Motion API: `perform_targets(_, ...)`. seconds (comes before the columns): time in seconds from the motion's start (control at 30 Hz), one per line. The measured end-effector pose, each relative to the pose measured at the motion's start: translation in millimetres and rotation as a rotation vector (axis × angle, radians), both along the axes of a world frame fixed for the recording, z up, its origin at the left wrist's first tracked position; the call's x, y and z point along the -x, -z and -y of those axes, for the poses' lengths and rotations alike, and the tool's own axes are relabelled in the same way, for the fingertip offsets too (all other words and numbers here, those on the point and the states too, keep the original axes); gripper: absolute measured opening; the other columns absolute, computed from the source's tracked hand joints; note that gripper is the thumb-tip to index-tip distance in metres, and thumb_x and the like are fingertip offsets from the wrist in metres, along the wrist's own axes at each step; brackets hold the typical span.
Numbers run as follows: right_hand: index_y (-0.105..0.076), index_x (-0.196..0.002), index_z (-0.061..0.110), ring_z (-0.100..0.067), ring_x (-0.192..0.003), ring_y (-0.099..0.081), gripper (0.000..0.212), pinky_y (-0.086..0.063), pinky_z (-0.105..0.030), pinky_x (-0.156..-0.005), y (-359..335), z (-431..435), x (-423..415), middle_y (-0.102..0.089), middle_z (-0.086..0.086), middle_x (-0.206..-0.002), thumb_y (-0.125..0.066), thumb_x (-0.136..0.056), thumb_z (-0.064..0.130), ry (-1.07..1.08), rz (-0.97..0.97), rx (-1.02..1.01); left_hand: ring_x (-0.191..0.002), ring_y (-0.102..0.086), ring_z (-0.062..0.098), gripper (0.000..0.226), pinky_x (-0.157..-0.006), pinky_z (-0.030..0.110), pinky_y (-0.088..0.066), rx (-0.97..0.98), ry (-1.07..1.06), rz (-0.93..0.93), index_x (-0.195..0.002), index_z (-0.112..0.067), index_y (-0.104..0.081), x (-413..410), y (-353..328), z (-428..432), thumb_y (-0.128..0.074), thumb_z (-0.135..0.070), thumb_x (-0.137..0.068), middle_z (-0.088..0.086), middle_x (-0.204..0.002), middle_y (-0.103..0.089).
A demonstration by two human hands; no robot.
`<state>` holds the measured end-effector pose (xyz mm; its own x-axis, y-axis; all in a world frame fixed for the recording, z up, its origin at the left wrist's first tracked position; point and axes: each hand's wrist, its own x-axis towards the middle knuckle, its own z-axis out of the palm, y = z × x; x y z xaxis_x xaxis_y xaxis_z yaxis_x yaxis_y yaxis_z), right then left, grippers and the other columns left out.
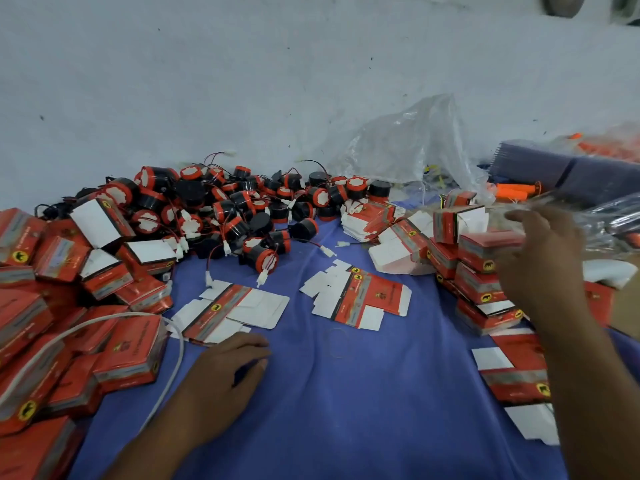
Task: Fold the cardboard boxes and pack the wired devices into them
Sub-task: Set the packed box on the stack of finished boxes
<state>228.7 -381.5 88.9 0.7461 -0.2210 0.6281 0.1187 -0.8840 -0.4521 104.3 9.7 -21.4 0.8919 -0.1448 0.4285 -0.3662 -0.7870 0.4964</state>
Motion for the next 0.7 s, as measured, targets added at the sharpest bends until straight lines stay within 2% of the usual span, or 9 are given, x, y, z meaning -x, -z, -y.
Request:
perform_targets(0.1, -0.067, -0.109, 0.001, -0.043, -0.115, -0.046, 0.035, -0.037, -0.045, -0.099, 4, -39, 8, -0.055, -0.023, -0.123, -0.062, -0.076, -0.010, -0.106, 0.219, 0.078, -0.106, -0.053, -0.009, 0.021, -0.092, -0.002, -0.034, -0.009, 0.029, 0.003, -0.103, -0.011, -0.076, 0, -1, -1, -0.062, -0.018, -0.089, -0.014, -0.110, -0.065)
perform_targets(0.17, -0.068, -0.104, 0.002, -0.039, -0.103, -0.053, 0.023, -0.042, -0.043, -0.090, 15, -68, 8, -0.060, -0.018, -0.110, -0.066, -0.082, -0.004, -0.279, 0.187, 0.125, -0.108, -0.053, -0.009, 0.017, -0.092, 0.000, -0.035, 0.001, 0.037, -0.009, -0.105, -0.014, -0.076, 0, -1, -2, -0.064, -0.015, -0.092, -0.014, -0.110, -0.066)
perform_targets(0.2, -0.068, -0.109, 0.005, -0.035, -0.103, -0.055, 0.024, -0.044, -0.042, -0.090, 26, -83, 6, -0.061, -0.015, -0.111, -0.069, -0.086, 0.004, -0.409, 0.062, 0.130, -0.108, -0.053, -0.010, 0.017, -0.092, 0.000, -0.036, 0.006, 0.036, -0.002, -0.106, -0.015, -0.076, 0, 0, -3, -0.066, -0.013, -0.092, -0.016, -0.111, -0.066)
perform_targets(0.27, -0.057, -0.133, 0.012, -0.030, -0.119, -0.051, 0.045, -0.042, -0.039, -0.100, 53, -107, 3, -0.055, -0.011, -0.128, -0.070, -0.091, 0.023, -0.586, -0.288, 0.215, -0.109, -0.053, -0.011, 0.018, -0.092, 0.001, -0.036, 0.014, 0.033, -0.003, -0.107, -0.016, -0.075, -1, 2, -4, -0.066, -0.011, -0.092, -0.019, -0.112, -0.064)
perform_targets(0.33, -0.040, -0.148, 0.017, -0.027, -0.135, -0.041, 0.065, -0.037, -0.037, -0.109, 80, -117, -5, -0.043, -0.007, -0.147, -0.066, -0.093, 0.039, -0.603, -0.538, 0.286, -0.109, -0.052, -0.012, 0.018, -0.092, 0.002, -0.037, 0.027, 0.037, -0.015, -0.108, -0.019, -0.074, 0, 3, -4, -0.065, -0.014, -0.094, -0.022, -0.112, -0.063)
perform_targets(0.4, -0.041, -0.146, 0.020, -0.026, -0.134, -0.045, 0.060, -0.042, -0.037, -0.104, 89, -121, -11, -0.048, -0.005, -0.146, -0.062, -0.095, 0.045, -0.541, -0.625, 0.245, -0.107, -0.053, -0.011, 0.017, -0.091, 0.005, -0.040, 0.041, 0.040, -0.021, -0.108, -0.021, -0.074, 0, 4, -4, -0.063, -0.016, -0.095, -0.023, -0.111, -0.062)
perform_targets(0.53, -0.050, -0.133, 0.018, -0.029, -0.112, -0.064, 0.032, -0.051, -0.039, -0.084, 88, -133, -8, -0.062, -0.006, -0.129, -0.042, -0.104, 0.031, -0.406, -0.542, 0.634, -0.108, -0.052, -0.013, 0.018, -0.091, 0.002, -0.037, 0.061, 0.036, -0.027, -0.110, -0.022, -0.073, -1, 6, -6, -0.063, -0.016, -0.095, -0.029, -0.111, -0.059)
perform_targets(0.6, -0.051, -0.129, 0.016, -0.026, -0.106, -0.066, 0.029, -0.051, -0.037, -0.079, 84, -139, -5, -0.065, -0.006, -0.123, -0.039, -0.104, 0.020, -0.359, -0.460, 0.676, -0.109, -0.051, -0.013, 0.019, -0.091, 0.001, -0.037, 0.067, 0.038, -0.028, -0.112, -0.023, -0.072, -2, 7, -7, -0.063, -0.017, -0.096, -0.031, -0.112, -0.058)
perform_targets(0.7, -0.057, -0.103, 0.010, -0.028, -0.070, -0.069, 0.024, -0.035, -0.031, -0.050, 64, -145, 3, -0.071, -0.007, -0.086, -0.067, -0.081, 0.007, -0.251, -0.141, 0.608, -0.111, -0.051, -0.014, 0.022, -0.091, 0.001, -0.036, 0.095, 0.034, -0.024, -0.115, -0.026, -0.069, -2, 8, -7, -0.063, -0.020, -0.095, -0.032, -0.114, -0.057)
